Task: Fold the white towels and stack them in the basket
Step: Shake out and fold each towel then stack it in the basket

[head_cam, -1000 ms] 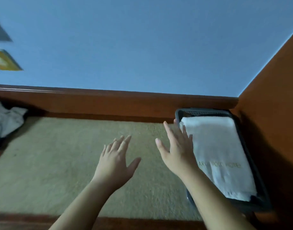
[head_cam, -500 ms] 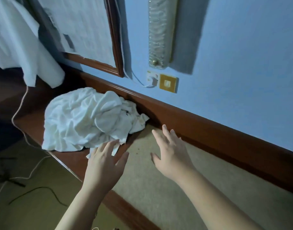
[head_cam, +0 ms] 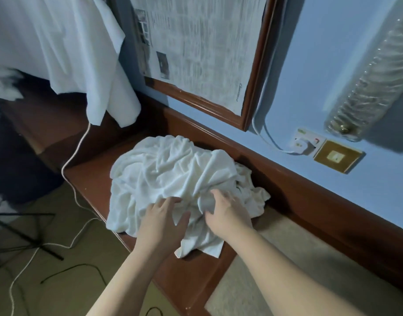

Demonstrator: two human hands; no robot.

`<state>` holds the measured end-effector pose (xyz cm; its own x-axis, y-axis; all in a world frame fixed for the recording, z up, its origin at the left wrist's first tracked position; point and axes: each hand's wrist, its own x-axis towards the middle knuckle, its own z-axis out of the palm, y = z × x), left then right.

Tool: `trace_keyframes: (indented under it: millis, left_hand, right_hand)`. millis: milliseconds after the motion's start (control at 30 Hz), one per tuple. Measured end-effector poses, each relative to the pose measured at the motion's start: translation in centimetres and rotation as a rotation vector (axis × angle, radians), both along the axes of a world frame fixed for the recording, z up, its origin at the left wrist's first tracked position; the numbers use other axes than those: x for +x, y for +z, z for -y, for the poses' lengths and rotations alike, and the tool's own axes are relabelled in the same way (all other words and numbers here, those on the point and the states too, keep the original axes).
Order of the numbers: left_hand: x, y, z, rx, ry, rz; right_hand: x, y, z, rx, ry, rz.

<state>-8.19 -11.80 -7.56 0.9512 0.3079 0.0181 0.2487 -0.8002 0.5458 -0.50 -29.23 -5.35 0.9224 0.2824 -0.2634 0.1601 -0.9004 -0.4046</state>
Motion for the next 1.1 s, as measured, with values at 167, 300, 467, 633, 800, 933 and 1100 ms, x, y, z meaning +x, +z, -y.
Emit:
trace_keyframes:
  millis: [167,300,467,633,800,933,1100]
  left_hand:
    - [4.6,-2.0,-0.4,-0.049,0.021,-0.011]
    - [8.0,-3.2,-0.6,-0.048,-0.012,-0.043]
    - [12.6,-5.0,-0.7,0.059,-0.081,-0.16]
    - [15.5,-6.8,-1.0,0.09,-0.12,-0.166]
    - [14.6,-5.4,-0.5,-0.034,-0.107,0.116]
    - [14.4,0.1,0.2,-0.137,-0.218,0.327]
    - [16.5,10.0,-0.9,-0.105,-0.28,0.441]
  right_hand:
    - [6.5,-1.7,-1.9,-0.074,-0.186,0.02]
    - [10.0,-2.5,-1.8,-0.157,-0.154,0.002]
    - [11.3,-4.3,-3.1,-0.195,-0.085,-0.001]
    - [11.4,-6.1,-3.5,-0.167,-0.074,0.029]
    - [10.4,-8.0,-2.8,-0.246,0.08,0.136]
    - [10.3,-5.1,-3.2,-0.034,0.004,0.243]
    - [12.0,4.4,-1.7,0.228,-0.159,0.507]
